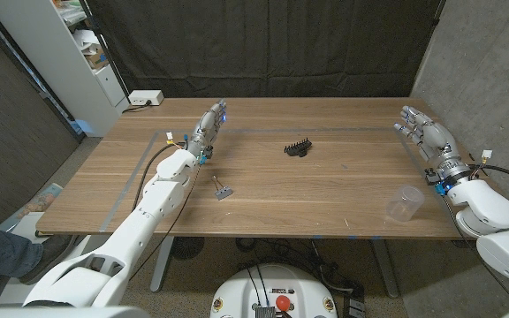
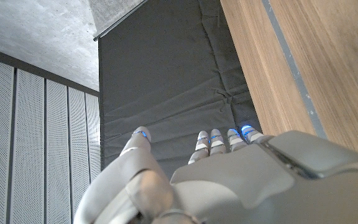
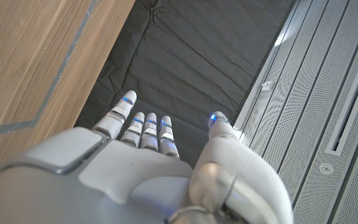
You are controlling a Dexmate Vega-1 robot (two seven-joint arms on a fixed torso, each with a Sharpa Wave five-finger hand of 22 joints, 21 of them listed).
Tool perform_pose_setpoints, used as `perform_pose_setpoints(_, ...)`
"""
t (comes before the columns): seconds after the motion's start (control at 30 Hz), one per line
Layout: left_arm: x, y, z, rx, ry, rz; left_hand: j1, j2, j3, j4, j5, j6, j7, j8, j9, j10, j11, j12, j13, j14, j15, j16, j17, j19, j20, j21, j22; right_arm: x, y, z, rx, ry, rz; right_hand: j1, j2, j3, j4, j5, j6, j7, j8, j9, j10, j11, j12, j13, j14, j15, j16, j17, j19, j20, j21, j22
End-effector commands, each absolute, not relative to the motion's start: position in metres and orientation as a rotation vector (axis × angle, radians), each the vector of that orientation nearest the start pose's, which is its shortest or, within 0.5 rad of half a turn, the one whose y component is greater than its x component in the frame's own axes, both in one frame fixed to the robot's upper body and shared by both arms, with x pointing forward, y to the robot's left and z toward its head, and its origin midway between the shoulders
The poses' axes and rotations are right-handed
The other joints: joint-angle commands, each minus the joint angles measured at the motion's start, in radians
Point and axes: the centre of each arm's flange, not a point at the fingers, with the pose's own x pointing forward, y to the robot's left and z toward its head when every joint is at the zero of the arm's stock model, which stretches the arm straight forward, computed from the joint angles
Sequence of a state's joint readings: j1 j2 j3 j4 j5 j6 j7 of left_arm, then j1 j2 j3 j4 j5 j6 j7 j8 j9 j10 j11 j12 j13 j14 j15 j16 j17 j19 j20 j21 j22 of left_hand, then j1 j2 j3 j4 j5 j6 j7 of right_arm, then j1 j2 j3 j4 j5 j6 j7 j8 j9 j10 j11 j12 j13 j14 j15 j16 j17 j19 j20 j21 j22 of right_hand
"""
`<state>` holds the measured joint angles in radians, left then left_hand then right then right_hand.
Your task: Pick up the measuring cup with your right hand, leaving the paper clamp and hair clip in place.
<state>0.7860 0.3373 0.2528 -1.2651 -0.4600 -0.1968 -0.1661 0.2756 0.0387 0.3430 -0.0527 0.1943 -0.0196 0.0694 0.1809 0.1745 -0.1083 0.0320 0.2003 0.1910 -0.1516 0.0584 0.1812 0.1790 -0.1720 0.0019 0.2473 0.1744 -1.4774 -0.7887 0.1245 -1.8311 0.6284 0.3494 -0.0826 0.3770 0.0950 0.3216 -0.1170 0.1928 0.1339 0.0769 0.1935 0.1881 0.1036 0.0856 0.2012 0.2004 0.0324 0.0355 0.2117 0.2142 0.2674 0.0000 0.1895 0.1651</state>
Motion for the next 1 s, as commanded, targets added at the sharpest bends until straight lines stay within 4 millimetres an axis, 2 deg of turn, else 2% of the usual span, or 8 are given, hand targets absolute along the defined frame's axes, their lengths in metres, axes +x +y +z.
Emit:
perform_pose_setpoints(0.03, 0.664, 0.248, 0.002, 0.013, -0.603, -0.299, 0.006, 0.01, 0.001, -0.005, -0.002, -0.003, 0.004, 0.005, 0.004, -0.005, -0.003, 0.005, 0.002, -0.011, 0.001, 0.005, 0.002, -0.024, 0.004, -0.004, 0.006, 0.476, -0.423, -0.042, -0.137, -0.714, 0.002, 0.002, 0.007, -0.003, -0.001, 0.002, 0.008, -0.001, 0.004, 0.003, 0.008, 0.003, 0.005, -0.001, 0.008, 0.003, 0.006, 0.002, 0.007, 0.001, 0.007, 0.005)
perform_pose_setpoints(1.0, 0.665, 0.242, 0.003, 0.018, -0.598, -0.306, 0.005, 0.012, -0.001, -0.008, -0.002, -0.003, 0.004, 0.006, 0.004, -0.006, -0.001, 0.006, 0.002, -0.013, 0.0, 0.005, 0.002, -0.023, 0.003, -0.011, 0.006, 0.459, -0.442, -0.057, -0.138, -0.69, -0.065, 0.002, 0.007, -0.003, -0.003, 0.003, 0.01, -0.003, 0.004, 0.003, 0.011, 0.002, 0.005, -0.001, 0.011, 0.001, 0.006, 0.002, 0.01, 0.002, 0.006, 0.005)
